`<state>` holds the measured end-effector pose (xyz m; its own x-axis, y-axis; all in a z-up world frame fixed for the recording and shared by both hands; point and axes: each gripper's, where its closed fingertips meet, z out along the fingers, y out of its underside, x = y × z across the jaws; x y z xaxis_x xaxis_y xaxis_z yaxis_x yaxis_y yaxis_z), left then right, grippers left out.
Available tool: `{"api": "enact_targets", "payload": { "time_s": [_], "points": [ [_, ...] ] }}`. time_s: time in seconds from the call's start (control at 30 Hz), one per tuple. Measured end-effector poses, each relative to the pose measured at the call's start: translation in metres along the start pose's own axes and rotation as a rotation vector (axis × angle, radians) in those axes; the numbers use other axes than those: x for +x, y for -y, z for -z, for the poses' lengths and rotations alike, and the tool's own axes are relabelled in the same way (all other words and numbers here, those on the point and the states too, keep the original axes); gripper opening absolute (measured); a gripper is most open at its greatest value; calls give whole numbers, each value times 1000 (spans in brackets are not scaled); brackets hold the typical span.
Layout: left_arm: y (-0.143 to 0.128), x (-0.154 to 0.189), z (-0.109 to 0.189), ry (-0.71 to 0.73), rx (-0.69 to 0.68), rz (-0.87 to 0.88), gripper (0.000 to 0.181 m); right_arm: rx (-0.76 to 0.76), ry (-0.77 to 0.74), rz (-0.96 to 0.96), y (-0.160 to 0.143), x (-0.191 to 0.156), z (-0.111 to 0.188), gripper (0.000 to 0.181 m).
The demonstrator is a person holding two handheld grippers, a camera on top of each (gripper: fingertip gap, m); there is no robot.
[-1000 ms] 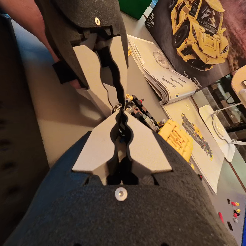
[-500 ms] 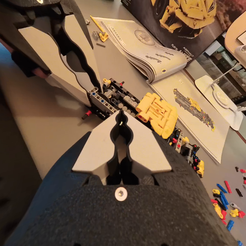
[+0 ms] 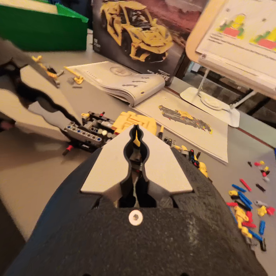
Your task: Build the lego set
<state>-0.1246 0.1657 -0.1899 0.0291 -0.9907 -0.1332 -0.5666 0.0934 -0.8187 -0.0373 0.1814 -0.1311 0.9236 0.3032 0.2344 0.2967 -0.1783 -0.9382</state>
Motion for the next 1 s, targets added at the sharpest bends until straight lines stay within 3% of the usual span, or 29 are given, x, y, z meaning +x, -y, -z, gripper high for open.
{"api": "enact_targets", "payload": {
  "time_s": [0.1, 0.17, 0.27, 0.37, 0.53, 0.67, 0.87, 0.93, 1.0],
  "points": [
    [4, 0, 5, 0, 33, 20, 30, 55, -23, -173, 6, 19, 8, 8],
    [13, 0, 16, -28, 105, 69, 30, 68, -73, -243, 3, 35, 10, 24],
    [29, -3, 38, -95, 241, 184, 30, 36, -143, -351, -10, 55, 13, 27],
    [32, -33, 56, -22, 328, 284, 30, -51, -122, -454, -27, 57, 12, 19],
    [24, -72, 60, 112, 320, 352, 30, -33, -135, -439, -24, 58, 13, 22],
    [39, -91, 45, 141, 261, 309, 29, -34, -114, -453, -25, 57, 11, 22],
    [70, -114, 1, 4, 141, 346, 29, -24, -106, -486, -25, 61, 12, 22],
    [73, -123, -19, 9, 64, 339, 29, -6, -127, -472, -23, 70, 13, 20],
    [70, -139, -34, 106, 4, 314, 29, -8, -192, -384, -20, 104, 8, 22]
  ]
}}
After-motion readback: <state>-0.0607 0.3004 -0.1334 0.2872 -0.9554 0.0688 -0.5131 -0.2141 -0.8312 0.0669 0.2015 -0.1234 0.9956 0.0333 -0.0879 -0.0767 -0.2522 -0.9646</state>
